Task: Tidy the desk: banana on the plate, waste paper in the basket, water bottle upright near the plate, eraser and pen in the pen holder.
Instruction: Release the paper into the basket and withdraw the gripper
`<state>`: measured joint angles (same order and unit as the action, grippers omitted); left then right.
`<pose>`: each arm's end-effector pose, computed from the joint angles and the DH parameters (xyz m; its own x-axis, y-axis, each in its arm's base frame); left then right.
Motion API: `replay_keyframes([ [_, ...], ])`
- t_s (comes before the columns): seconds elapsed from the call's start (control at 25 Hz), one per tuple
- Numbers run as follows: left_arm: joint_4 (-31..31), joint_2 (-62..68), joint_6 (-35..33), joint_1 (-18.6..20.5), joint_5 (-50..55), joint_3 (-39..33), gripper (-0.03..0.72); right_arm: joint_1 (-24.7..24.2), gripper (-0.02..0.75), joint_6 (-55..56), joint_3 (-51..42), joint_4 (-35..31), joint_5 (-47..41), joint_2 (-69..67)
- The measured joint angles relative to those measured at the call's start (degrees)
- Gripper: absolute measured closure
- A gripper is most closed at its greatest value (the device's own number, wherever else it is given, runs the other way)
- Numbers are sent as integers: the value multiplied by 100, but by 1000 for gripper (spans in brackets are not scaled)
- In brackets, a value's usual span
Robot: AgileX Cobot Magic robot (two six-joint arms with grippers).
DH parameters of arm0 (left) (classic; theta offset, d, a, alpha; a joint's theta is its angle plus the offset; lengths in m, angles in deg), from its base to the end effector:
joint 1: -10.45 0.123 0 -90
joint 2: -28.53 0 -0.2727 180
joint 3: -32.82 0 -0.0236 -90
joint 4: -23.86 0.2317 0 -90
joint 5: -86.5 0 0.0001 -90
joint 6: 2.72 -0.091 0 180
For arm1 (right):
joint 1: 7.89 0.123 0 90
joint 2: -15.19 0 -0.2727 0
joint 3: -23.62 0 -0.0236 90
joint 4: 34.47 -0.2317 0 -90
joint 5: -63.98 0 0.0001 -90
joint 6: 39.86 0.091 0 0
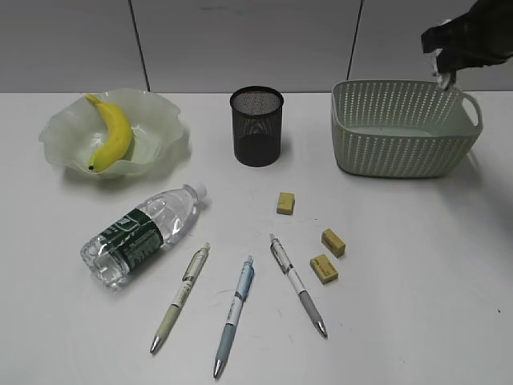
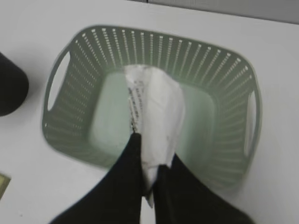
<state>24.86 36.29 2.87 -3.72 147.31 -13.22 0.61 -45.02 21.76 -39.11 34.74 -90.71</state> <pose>-0.0137 0.0049 0.2777 -0.4227 0.0150 -0.9062 0.1945 0.9781 -0.0745 0.3601 0.0575 0.2706 -0.7189 -0.1270 -0.6835 -0.1883 0.9820 0.0156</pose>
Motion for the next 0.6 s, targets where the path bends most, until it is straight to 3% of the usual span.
replay_keyframes([
  [0.28, 0, 0, 0, 0, 0, 0, 314, 0, 702, -22, 662, -215, 460, -1335],
  [0.4, 0, 0, 0, 0, 0, 0, 314, 0, 657, -27, 854, -233, 460, -1777],
  [0.48, 0, 0, 0, 0, 0, 0, 314, 0, 544, -27, 968, -235, 460, -1963],
  [0.6, 0, 0, 0, 0, 0, 0, 314, 0, 307, -1, 1040, -256, 460, -2000],
])
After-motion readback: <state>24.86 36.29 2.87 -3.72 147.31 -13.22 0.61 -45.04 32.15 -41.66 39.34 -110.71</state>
